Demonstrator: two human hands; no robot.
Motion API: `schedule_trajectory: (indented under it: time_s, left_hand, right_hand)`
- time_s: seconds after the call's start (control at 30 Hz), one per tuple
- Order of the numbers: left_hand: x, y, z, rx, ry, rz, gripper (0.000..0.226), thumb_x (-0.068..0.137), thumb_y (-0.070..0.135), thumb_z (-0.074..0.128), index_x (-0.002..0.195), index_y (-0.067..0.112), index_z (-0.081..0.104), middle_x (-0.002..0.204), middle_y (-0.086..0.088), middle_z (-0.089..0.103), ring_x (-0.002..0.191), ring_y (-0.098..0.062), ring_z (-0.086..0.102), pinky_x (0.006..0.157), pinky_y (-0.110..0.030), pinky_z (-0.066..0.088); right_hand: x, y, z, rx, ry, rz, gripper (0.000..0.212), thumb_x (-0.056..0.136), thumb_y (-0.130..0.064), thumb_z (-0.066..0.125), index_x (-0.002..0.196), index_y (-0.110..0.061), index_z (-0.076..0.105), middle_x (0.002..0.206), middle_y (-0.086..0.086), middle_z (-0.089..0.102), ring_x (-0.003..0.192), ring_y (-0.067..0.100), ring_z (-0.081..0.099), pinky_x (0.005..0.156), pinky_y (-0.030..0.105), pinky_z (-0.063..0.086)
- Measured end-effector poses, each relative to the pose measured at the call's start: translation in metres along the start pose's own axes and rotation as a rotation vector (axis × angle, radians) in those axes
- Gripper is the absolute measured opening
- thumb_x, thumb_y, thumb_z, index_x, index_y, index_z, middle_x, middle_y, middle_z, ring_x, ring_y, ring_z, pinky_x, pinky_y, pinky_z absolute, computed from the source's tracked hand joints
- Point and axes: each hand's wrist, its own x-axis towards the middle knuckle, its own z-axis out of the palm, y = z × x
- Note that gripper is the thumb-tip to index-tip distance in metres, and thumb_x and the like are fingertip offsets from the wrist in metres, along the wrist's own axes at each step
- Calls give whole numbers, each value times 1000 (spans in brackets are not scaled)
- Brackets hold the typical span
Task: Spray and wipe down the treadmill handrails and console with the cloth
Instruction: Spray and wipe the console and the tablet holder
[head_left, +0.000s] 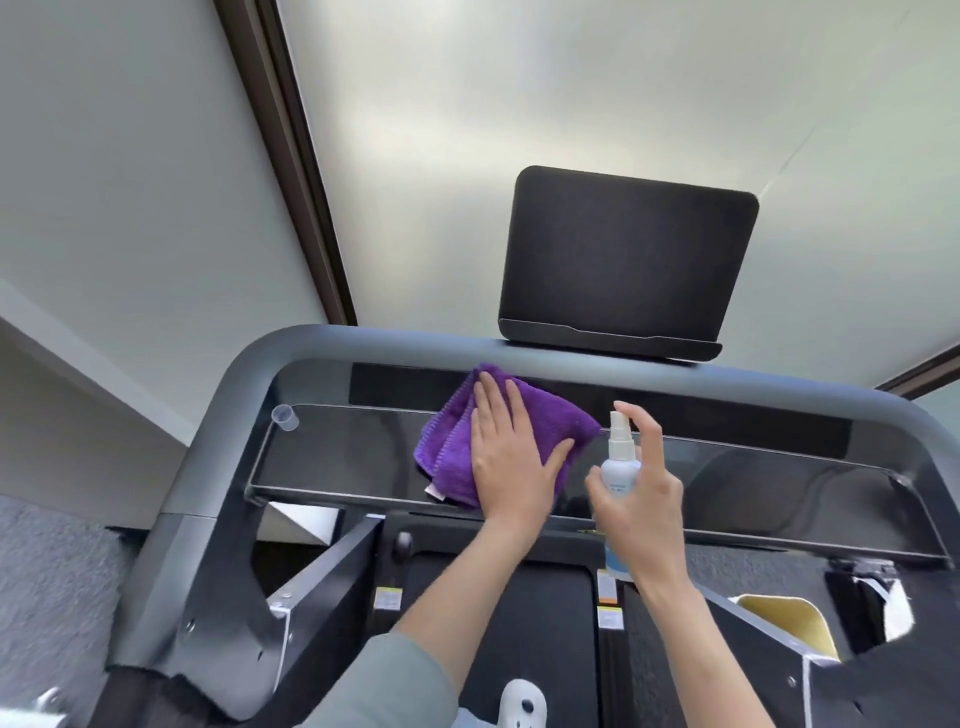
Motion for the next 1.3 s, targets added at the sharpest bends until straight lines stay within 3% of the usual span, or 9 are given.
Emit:
schedule_trajectory:
  time_s: [0.13, 0.27, 0.4, 0.57, 0.73, 0.9, 1.0, 1.13, 1.3]
  left_hand:
    - [-3, -5, 3, -103, -2, 117, 100, 80, 66, 57, 151, 2, 26, 158, -22, 18, 146, -33, 24, 116, -43, 30]
    - [16, -46, -8, -87, 57, 43, 96, 85, 66, 40, 152, 1, 16, 159, -23, 8, 148, -34, 14, 118, -45, 25]
    - [16, -63, -10, -50, 73, 41, 98, 85, 75, 28, 154, 6, 14, 160, -23, 6, 148, -36, 11, 118, -44, 18]
    - [-18, -16, -2, -15, 28, 116, 97, 82, 77, 28, 149, 8, 36, 155, -21, 30, 139, -36, 37, 110, -47, 37]
    - [-13, 39, 17, 37, 8, 183, 93, 83, 74, 24, 147, 8, 40, 156, -21, 28, 141, -37, 33, 111, -48, 36]
    - [-13, 31, 18, 23, 1, 164, 90, 85, 73, 32, 150, 12, 35, 159, -15, 22, 145, -34, 26, 113, -47, 30]
    - [-41, 10, 13, 5, 94, 94, 87, 83, 74, 34, 146, 13, 44, 153, -13, 37, 139, -34, 38, 108, -48, 36]
    - [-56, 20, 14, 26, 127, -61, 84, 84, 72, 34, 144, 14, 46, 151, -14, 40, 138, -35, 38, 109, -49, 34]
    - [4, 110, 20, -16, -33, -369, 83, 93, 67, 21, 156, 14, 10, 162, -18, 2, 148, -38, 7, 120, -47, 13]
  right_hand:
    - [0, -1, 1, -14, 39, 18, 69, 80, 4, 64, 131, -38, 43, 57, 2, 56, 50, 28, 53, 57, 43, 54]
    - [1, -6, 5, 3, 54, 61, 71, 78, 4, 60, 130, -42, 42, 55, 11, 55, 49, 37, 54, 58, 50, 55]
    - [0, -6, 2, 10, 89, 54, 70, 80, 3, 60, 130, -42, 41, 58, 7, 54, 50, 36, 56, 56, 50, 55]
    - [-6, 7, -12, 4, 106, 30, 70, 80, 3, 63, 131, -39, 41, 55, 0, 50, 49, 27, 51, 58, 47, 54]
    - [-1, 33, -51, -21, 120, 27, 69, 81, 2, 64, 131, -40, 40, 56, -1, 51, 51, 26, 53, 61, 48, 55]
    - [16, 61, -98, -24, 118, 38, 69, 81, 3, 62, 131, -40, 40, 52, 0, 51, 48, 26, 52, 63, 45, 56]
    - [26, 76, -113, -11, 93, 30, 70, 81, 3, 61, 131, -41, 40, 50, -1, 50, 47, 23, 49, 67, 43, 56]
    - [31, 89, -121, 29, 49, 4, 72, 81, 3, 61, 132, -43, 39, 51, 3, 51, 49, 28, 51, 65, 44, 56]
    - [33, 98, -125, 65, -14, -45, 72, 82, 4, 61, 133, -43, 39, 50, -3, 48, 47, 19, 47, 62, 36, 54]
